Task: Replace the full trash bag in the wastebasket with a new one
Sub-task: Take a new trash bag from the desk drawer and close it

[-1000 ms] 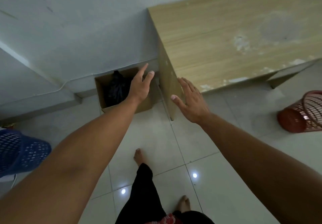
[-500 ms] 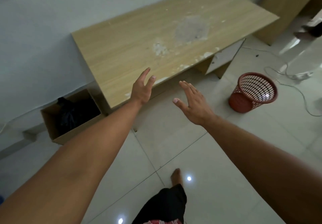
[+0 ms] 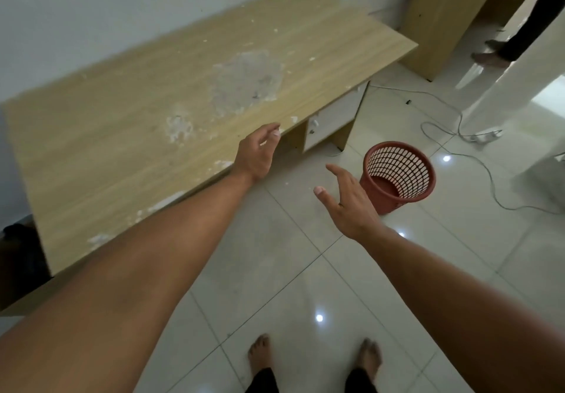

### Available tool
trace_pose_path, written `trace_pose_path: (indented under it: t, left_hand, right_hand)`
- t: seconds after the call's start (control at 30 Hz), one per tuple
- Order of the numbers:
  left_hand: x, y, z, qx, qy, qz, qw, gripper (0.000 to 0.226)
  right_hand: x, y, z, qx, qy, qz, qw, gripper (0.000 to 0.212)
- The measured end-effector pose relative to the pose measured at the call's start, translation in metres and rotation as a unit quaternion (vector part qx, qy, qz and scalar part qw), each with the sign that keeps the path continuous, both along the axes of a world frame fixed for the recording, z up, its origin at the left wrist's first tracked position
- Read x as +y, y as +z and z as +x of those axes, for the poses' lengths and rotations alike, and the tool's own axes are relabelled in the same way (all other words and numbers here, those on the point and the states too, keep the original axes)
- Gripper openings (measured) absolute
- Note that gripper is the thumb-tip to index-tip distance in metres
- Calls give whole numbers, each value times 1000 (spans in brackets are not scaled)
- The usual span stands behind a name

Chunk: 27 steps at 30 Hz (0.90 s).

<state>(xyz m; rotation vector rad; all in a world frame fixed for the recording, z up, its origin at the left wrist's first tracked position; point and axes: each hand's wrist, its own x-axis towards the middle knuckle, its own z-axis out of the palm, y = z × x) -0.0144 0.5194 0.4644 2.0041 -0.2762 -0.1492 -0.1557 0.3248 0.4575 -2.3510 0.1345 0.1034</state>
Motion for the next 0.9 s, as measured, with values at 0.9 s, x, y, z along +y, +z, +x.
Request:
trace_pose_path:
  t: [0.9]
  left_hand:
    - [-311,-87,218,-122,-5,293,948,45]
  right_hand:
    - [-320,-115,251,126,-174,317,924,3]
